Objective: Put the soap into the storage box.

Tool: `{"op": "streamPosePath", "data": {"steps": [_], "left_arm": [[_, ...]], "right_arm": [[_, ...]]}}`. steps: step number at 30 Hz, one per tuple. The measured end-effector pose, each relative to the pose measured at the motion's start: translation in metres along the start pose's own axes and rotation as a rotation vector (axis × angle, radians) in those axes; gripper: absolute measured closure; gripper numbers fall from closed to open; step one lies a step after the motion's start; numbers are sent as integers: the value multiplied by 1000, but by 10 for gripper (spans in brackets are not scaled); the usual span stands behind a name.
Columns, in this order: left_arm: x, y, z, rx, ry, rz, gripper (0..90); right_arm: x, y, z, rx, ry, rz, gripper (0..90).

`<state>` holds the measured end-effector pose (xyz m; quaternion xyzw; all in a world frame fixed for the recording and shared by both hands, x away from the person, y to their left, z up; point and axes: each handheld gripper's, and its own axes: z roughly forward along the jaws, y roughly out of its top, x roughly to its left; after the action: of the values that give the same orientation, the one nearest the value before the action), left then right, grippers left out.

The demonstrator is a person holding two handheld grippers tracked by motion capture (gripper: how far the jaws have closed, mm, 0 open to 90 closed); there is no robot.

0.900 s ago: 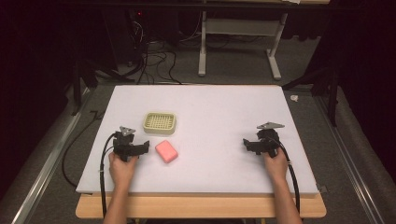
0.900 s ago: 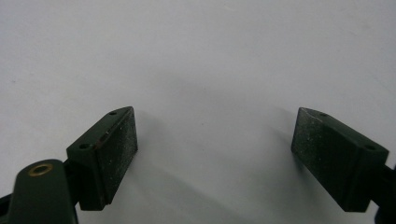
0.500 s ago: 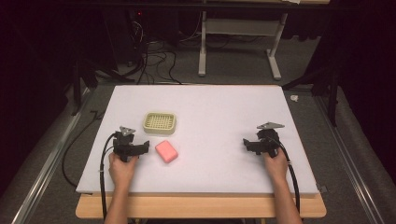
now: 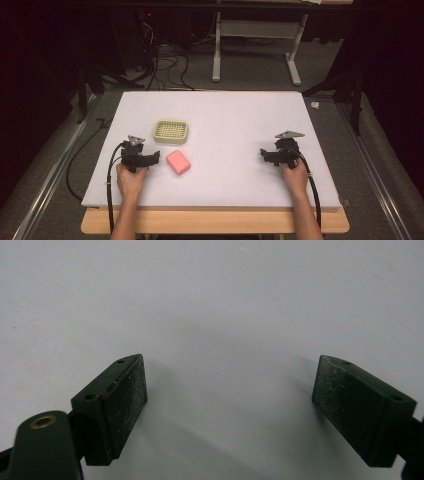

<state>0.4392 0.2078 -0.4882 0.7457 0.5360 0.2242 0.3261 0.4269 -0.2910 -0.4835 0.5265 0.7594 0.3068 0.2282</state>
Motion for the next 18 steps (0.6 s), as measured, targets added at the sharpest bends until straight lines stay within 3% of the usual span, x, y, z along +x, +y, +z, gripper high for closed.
{"op": "streamPosePath", "data": {"steps": [11, 18], "left_arm": [[-2, 0, -5, -7, -21, 13, 143], [-1, -3, -12, -42, -53, -10, 149]], "right_arm": [[0, 0, 0, 0, 0, 0, 151], [0, 0, 0, 0, 0, -3, 151]]}}
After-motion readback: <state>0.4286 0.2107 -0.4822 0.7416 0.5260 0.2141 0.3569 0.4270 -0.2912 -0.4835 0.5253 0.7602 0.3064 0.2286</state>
